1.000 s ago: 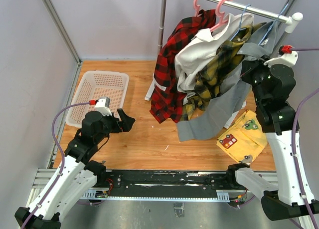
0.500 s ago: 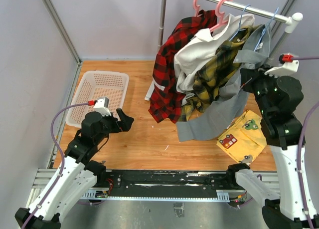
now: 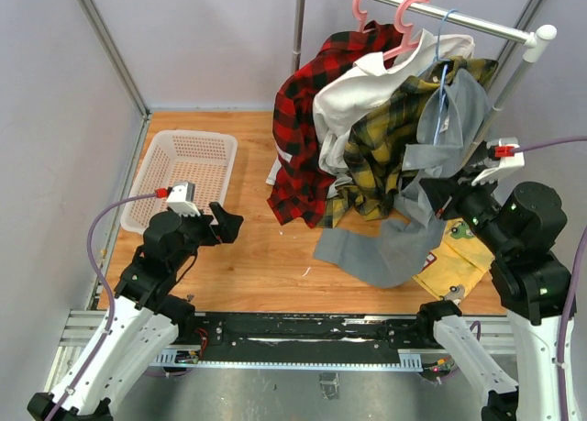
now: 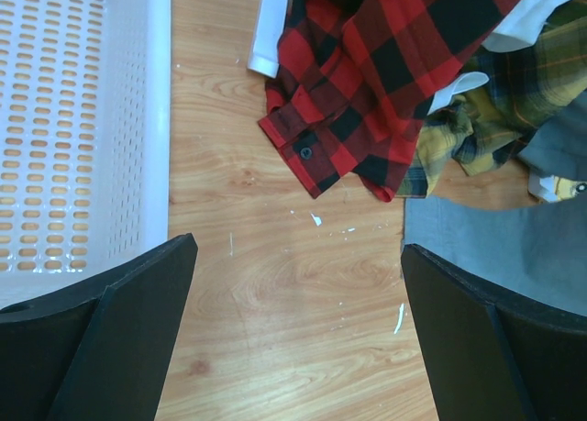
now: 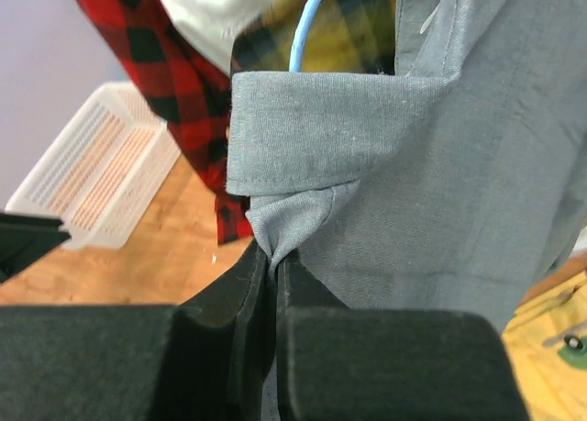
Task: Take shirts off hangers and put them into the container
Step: Pick up the hanger from the clothesline.
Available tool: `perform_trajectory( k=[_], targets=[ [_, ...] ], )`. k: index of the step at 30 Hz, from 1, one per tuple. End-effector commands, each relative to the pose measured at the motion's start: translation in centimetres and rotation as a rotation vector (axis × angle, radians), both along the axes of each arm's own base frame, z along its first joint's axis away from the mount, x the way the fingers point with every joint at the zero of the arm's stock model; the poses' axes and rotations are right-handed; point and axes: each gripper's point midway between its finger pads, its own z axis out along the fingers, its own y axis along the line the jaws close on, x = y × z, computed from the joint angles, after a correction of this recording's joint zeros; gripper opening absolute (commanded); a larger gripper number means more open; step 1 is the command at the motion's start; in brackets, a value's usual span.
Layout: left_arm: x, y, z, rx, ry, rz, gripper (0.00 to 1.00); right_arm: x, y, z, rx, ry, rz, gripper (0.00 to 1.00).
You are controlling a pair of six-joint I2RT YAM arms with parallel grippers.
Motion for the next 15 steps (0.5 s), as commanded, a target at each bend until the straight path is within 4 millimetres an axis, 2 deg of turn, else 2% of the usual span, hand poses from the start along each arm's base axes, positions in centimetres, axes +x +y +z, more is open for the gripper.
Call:
perform_trajectory(
  k=[1,5,8,12,15],
  targets=[
    [0.1,-0.2,1.1,-0.003,-0.065,-0.02,1.0,-3.4,1.0,-3.8,-0.005,0.148,0.093,0.01],
    [0.0,-0.4,1.3,-0.014,-0.068,-0.03,1.0,-6.0,1.1,-5.9,-0.013,0.256,0.124,0.01],
    [-0.1,-0.5,1.5,-0.02,-0.07,-0.037,1.0,-7.5,1.7,-6.2,0.016,0.286,0.166,0.01],
    [-0.3,-0.5,1.7,-0.027,-0.07,-0.034,1.0,-10.6,3.8,-4.3,0.073,0.281,0.324,0.01],
    [-0.4,-0.4,1.9,-0.042,-0.077,-0.03,1.0,-13.3,4.9,-1.0,0.097,0.214,0.433,0.01]
  ],
)
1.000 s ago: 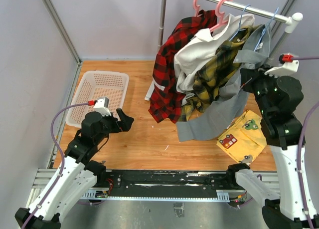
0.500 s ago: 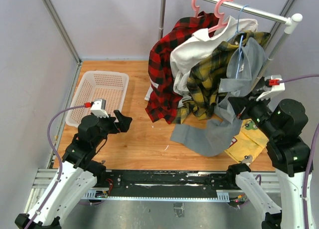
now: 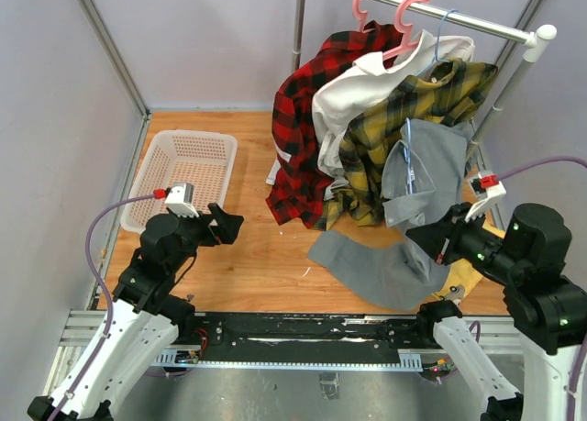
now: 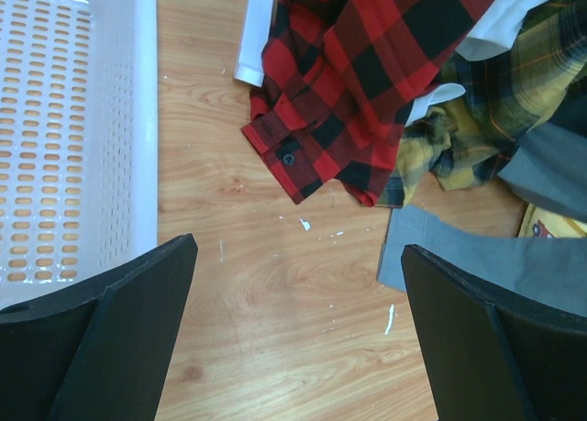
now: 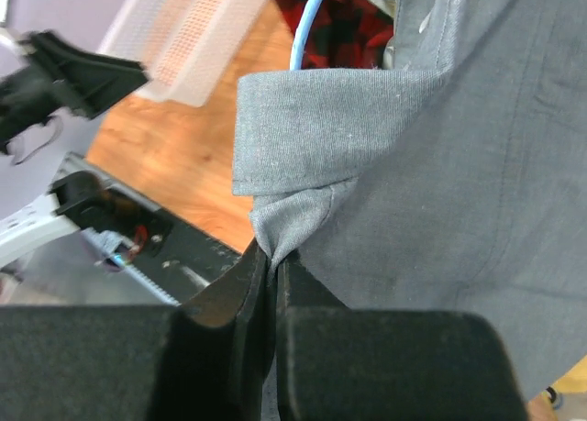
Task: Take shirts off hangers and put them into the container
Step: Pick up the hanger from the clothesline.
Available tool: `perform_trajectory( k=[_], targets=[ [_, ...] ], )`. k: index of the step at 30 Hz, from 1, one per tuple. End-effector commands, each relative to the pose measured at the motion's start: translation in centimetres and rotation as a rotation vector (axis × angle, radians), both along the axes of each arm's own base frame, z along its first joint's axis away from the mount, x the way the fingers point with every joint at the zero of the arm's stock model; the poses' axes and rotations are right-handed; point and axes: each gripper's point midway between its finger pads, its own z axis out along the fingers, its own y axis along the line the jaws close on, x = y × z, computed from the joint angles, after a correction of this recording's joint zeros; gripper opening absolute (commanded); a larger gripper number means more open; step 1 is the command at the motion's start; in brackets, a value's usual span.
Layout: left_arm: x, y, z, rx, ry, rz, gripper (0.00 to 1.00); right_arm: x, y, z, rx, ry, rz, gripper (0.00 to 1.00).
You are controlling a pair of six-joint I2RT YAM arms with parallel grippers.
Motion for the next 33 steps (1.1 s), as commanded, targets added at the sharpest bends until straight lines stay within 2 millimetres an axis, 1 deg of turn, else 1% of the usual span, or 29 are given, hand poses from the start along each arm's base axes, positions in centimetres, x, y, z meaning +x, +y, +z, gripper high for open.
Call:
perform_trajectory(
  k=[1,3,6,8,11,14,15,17,19,20,22,23,25,27,29,32,33],
  targets=[
    [-0.1,-0.1,1.0,-0.028,-0.041,-0.002,1.0,-5.4,2.5,5.8,0.12,-0.101,0.21,0.01],
    [0.0,0.2,1.0,-0.035,-0.042,0.018,1.0,-7.2,2.9,8.0,0.136,-0.159,0.265,0.01],
    [0.0,0.7,0.9,-0.041,-0.032,0.053,1.0,-8.9,2.8,10.9,0.136,-0.261,0.291,0.01],
    [0.0,0.6,0.9,-0.041,-0.032,0.047,1.0,-9.4,2.6,12.5,0.125,-0.324,0.289,0.01],
    [-0.2,0.1,1.0,-0.041,-0.037,0.015,1.0,-9.5,2.3,15.4,0.129,-0.414,0.266,0.01],
    [-0.3,-0.1,0.9,-0.039,-0.037,0.0,1.0,-10.3,3.3,19.4,0.21,-0.502,0.328,0.01],
    [-0.3,-0.1,1.0,-0.039,-0.039,0.001,1.0,-10.9,3.8,20.8,0.248,-0.532,0.376,0.01],
    [-0.3,0.0,1.1,-0.038,-0.041,0.003,1.0,-12.1,4.8,23.0,0.306,-0.575,0.482,0.01],
    [-0.3,0.2,1.2,-0.036,-0.046,0.013,1.0,-12.4,5.4,24.2,0.355,-0.581,0.543,0.0],
    [-0.3,0.3,1.3,-0.036,-0.05,0.017,1.0,-12.1,5.6,24.3,0.371,-0.576,0.559,0.0],
    [-0.2,0.6,1.5,-0.038,-0.059,0.037,1.0,-10.9,5.9,23.7,0.385,-0.549,0.569,0.0],
    [-0.2,0.9,1.5,-0.036,-0.062,0.052,1.0,-9.7,6.0,23.0,0.39,-0.52,0.557,0.0],
    [-0.2,1.5,1.8,-0.041,-0.076,0.084,1.0,-7.3,6.3,20.7,0.396,-0.447,0.531,0.01],
    [-0.2,2.0,2.1,-0.042,-0.087,0.109,1.0,-5.2,6.8,17.8,0.4,-0.37,0.542,0.01],
    [-0.4,2.2,2.4,-0.047,-0.1,0.12,1.0,-2.9,7.2,14.1,0.383,-0.259,0.546,0.01],
    [-0.7,2.3,3.3,-0.068,-0.13,0.12,1.0,0.7,7.3,8.3,0.321,-0.118,0.497,0.01],
    [-0.8,2.1,3.9,-0.08,-0.147,0.104,1.0,1.5,7.2,6.9,0.301,-0.091,0.484,0.01]
  ],
)
